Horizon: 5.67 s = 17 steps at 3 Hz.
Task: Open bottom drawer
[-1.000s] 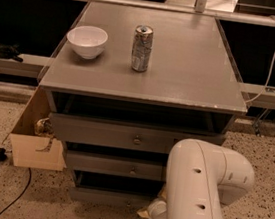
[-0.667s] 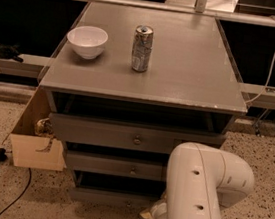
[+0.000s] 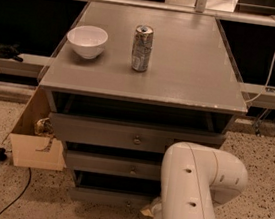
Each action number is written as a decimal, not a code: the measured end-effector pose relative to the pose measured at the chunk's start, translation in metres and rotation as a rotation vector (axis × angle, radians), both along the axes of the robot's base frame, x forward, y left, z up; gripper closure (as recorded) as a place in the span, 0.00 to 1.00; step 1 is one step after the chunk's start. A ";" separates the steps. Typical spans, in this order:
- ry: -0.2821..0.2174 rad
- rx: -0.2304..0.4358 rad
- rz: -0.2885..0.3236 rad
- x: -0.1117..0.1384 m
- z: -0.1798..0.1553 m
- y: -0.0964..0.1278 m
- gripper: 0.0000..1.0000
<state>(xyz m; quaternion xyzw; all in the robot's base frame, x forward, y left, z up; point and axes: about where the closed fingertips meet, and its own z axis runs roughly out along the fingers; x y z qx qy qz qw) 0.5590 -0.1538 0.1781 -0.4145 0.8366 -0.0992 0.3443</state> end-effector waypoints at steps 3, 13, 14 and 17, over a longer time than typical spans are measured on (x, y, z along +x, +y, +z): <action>0.046 0.035 0.098 0.011 0.006 0.009 0.00; 0.142 0.006 0.002 -0.013 -0.030 -0.013 1.00; 0.149 0.028 -0.034 -0.035 -0.029 -0.014 1.00; 0.165 0.045 -0.049 -0.055 -0.027 -0.014 1.00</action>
Offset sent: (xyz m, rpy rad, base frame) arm 0.0181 0.0001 0.0108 0.0269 0.0092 0.0496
